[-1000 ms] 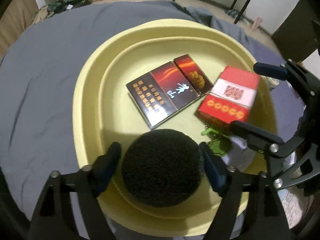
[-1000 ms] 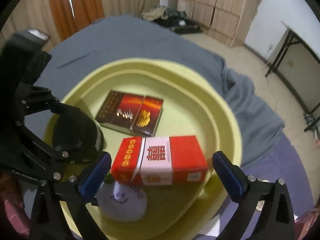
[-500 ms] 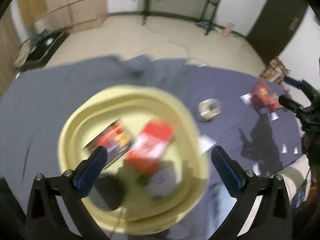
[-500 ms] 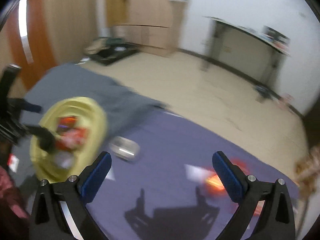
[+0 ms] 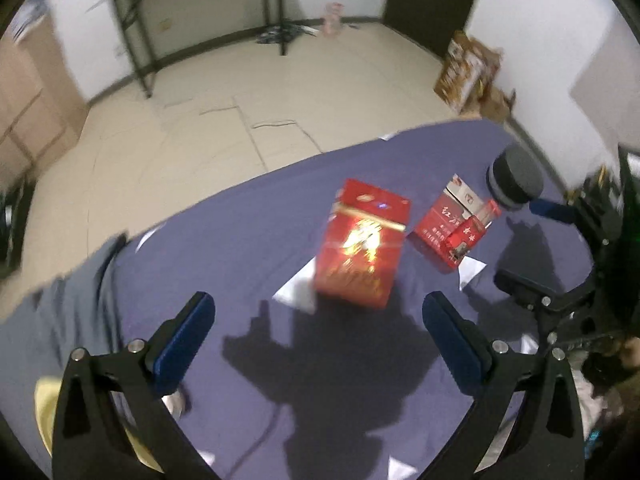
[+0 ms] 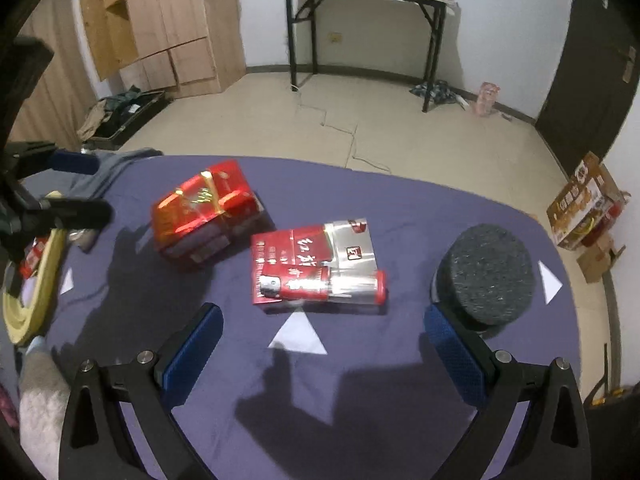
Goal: Organize rigid objects
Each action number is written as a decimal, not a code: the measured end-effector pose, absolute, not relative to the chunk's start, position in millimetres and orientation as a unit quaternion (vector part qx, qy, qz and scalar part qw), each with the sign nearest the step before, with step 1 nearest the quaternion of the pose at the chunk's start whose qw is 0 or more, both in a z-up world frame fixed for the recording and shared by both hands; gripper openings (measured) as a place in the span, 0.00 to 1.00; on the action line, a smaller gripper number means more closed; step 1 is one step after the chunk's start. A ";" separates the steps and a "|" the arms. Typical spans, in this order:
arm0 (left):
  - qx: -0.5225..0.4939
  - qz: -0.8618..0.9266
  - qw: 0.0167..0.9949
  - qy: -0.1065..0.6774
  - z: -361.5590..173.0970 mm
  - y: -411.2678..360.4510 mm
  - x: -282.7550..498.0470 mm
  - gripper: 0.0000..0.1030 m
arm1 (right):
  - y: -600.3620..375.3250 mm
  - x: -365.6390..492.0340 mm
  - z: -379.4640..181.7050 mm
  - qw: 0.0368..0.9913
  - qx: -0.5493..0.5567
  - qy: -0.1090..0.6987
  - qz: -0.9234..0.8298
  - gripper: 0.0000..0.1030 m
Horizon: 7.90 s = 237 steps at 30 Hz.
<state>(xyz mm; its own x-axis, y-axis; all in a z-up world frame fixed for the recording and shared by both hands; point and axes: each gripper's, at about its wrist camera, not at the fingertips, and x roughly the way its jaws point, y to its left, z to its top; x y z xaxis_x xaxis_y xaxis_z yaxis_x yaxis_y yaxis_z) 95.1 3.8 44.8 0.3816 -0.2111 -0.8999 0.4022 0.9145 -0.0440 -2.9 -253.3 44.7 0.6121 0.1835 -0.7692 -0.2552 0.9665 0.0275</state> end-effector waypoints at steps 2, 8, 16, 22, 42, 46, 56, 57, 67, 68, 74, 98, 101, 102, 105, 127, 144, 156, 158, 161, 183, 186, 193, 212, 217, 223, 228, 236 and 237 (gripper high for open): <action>0.113 -0.191 0.823 0.523 37.1 -12.7 99.6 1.00 | -253.4 8.1 37.4 0.895 -0.025 0.430 0.112 0.99; 0.138 -0.205 0.809 0.533 16.6 -34.0 114.0 1.00 | -248.3 15.1 31.8 0.892 -0.012 0.435 0.123 0.99; 0.134 -0.203 0.811 0.531 6.4 -37.0 121.5 1.00 | -247.6 20.4 34.8 0.891 -0.009 0.438 0.120 0.99; 0.125 -0.205 0.813 0.531 -0.4 -32.7 123.7 0.87 | -239.7 26.3 29.1 0.895 -0.011 0.430 0.120 0.91; 0.035 -0.240 0.825 0.510 39.4 5.3 103.0 0.56 | -252.3 -3.0 39.2 0.910 -0.022 0.387 0.145 0.80; 0.009 -0.230 0.846 0.480 58.8 26.2 89.8 0.56 | -243.9 -14.5 55.9 0.911 -0.030 0.381 0.155 0.80; 0.003 -0.156 0.885 0.439 158.7 131.1 28.2 0.56 | -204.2 -58.2 135.5 0.920 -0.042 0.331 0.204 0.80; 0.000 -0.142 0.889 0.435 172.2 147.4 18.1 0.56 | -195.9 -66.1 147.3 0.921 -0.044 0.323 0.213 0.80; -0.042 -0.045 0.918 0.391 228.8 274.5 -65.6 0.56 | -126.3 -132.4 208.8 0.919 -0.074 0.268 0.281 0.80; -0.047 -0.039 0.918 0.392 228.4 285.1 -71.4 0.56 | -119.1 -136.2 211.5 0.917 -0.082 0.266 0.286 0.80; -0.064 -0.013 0.915 0.398 205.8 327.5 -89.9 0.56 | -56.1 -143.5 197.6 0.897 -0.108 0.275 0.327 0.80; -0.109 0.011 0.833 0.543 -10.3 389.5 -19.6 0.56 | 172.9 -99.7 -3.1 0.788 -0.237 0.394 0.410 0.80; -0.109 0.014 0.829 0.549 -16.2 390.0 -19.0 0.57 | 180.4 -96.5 -9.3 0.790 -0.231 0.402 0.401 0.81; -0.109 0.016 0.830 0.547 -15.5 389.7 -19.5 0.58 | 181.1 -97.2 -8.6 0.790 -0.232 0.401 0.400 0.84; -0.126 0.017 0.828 0.545 -6.3 392.7 -24.4 0.78 | 176.5 -104.7 4.0 0.787 -0.221 0.399 0.415 0.98; -0.023 -0.089 0.838 0.539 32.4 169.3 52.6 1.00 | -264.7 30.0 57.5 0.910 -0.030 0.410 0.052 1.00; 0.025 -0.069 0.811 0.581 -39.1 147.8 77.8 0.75 | -327.2 110.9 -23.3 0.905 0.045 0.424 -0.001 0.97; 0.015 -0.077 0.812 0.579 -35.5 156.4 75.9 0.54 | -317.8 79.0 -17.1 0.922 0.031 0.386 0.005 0.65; 0.011 -0.077 0.816 0.572 -26.3 161.6 71.7 0.54 | -313.6 68.1 -2.9 0.925 0.026 0.377 0.019 0.65; -0.013 -0.068 0.825 0.561 -8.3 174.2 59.6 0.54 | -303.1 46.7 25.3 0.935 0.006 0.353 0.047 0.65; -0.078 0.048 0.866 0.492 100.0 348.9 -86.4 0.54 | 39.5 -89.1 69.0 0.854 -0.099 0.334 0.386 0.65; -0.063 0.060 0.855 0.511 83.3 366.1 -95.7 0.54 | 77.8 -93.5 38.0 0.834 -0.139 0.356 0.398 0.65; -0.081 0.064 0.831 0.546 29.5 380.2 -72.5 0.54 | 131.1 -44.5 17.0 0.829 -0.174 0.368 0.384 0.65; -0.131 0.036 0.841 0.524 9.9 402.9 -31.5 0.80 | 221.0 -49.6 -19.9 0.835 -0.231 0.356 0.350 0.98; -0.132 0.028 0.860 0.492 38.7 402.2 -40.7 0.96 | 196.3 -58.8 3.6 0.866 -0.162 0.345 0.325 0.99; -0.117 0.028 0.867 0.484 79.3 383.9 -41.2 1.00 | 141.9 -45.4 38.9 0.888 -0.081 0.359 0.276 1.00; -0.102 -0.009 0.872 0.478 105.2 329.1 -26.6 1.00 | 47.8 -33.4 80.7 0.907 -0.041 0.344 0.239 1.00; -0.014 -0.112 0.864 0.491 95.7 163.1 29.2 1.00 | -140.2 -1.4 60.5 0.904 -0.078 0.387 0.162 1.00; 0.000 -0.123 0.861 0.494 89.6 145.1 36.2 1.00 | -155.7 2.2 56.0 0.902 -0.083 0.396 0.153 1.00</action>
